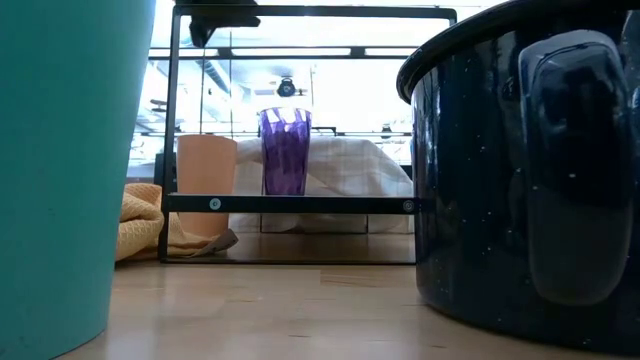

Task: Stack small to large cups/mugs on shelf
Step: Put the light blue cup on the shelf

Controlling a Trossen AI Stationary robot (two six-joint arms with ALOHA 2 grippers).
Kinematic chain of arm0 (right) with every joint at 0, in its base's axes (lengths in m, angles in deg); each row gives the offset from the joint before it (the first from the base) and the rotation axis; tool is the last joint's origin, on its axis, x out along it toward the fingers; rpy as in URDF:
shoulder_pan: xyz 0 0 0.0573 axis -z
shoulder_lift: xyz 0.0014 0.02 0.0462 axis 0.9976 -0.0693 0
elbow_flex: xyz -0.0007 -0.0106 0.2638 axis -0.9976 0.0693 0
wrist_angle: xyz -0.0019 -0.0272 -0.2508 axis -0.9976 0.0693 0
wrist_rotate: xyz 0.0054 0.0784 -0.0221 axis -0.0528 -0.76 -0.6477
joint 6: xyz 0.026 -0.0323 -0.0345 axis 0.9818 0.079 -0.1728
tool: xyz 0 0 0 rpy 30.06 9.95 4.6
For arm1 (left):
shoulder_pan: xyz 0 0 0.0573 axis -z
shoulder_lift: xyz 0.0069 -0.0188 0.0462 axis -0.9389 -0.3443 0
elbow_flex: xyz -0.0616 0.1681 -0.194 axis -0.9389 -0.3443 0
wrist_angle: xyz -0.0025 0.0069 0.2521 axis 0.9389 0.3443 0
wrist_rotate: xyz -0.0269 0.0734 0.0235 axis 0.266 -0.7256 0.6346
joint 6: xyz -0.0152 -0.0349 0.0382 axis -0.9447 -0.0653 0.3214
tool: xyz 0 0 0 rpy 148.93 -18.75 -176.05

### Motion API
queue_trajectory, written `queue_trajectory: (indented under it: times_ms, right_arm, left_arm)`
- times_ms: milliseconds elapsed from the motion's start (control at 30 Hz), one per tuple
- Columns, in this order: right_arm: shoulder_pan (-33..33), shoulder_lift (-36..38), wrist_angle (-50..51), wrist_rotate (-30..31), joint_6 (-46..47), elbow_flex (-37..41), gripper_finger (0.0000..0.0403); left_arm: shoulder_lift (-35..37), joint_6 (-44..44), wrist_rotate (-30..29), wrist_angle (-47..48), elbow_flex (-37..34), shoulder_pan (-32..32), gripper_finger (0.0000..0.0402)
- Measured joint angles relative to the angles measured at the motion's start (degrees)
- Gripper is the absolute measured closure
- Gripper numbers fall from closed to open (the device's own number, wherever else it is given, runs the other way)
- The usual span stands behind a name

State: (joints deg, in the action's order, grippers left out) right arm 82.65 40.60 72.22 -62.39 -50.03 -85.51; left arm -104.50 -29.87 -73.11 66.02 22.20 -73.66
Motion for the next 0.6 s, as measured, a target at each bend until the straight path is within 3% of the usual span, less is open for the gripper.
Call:
queue_trajectory:
  times_ms: [400, 467, 600]
  right_arm:
    - [0.0, 0.0, 0.1, 0.0, -0.4, 0.0, 0.0351]
    - [0.0, 0.0, 0.1, 0.0, -0.5, 0.0, 0.0351]
    - [0.0, 0.0, 0.3, 0.0, -0.6, 0.0, 0.0351]
  left_arm:
    - [2.2, -2.2, 0.4, 0.9, 0.0, 1.9, 0.0303]
    - [2.3, -2.7, 2.8, 2.5, -0.1, 2.2, 0.0302]
    - [2.3, -4.7, 13.8, 3.3, -0.1, 2.2, 0.0299]
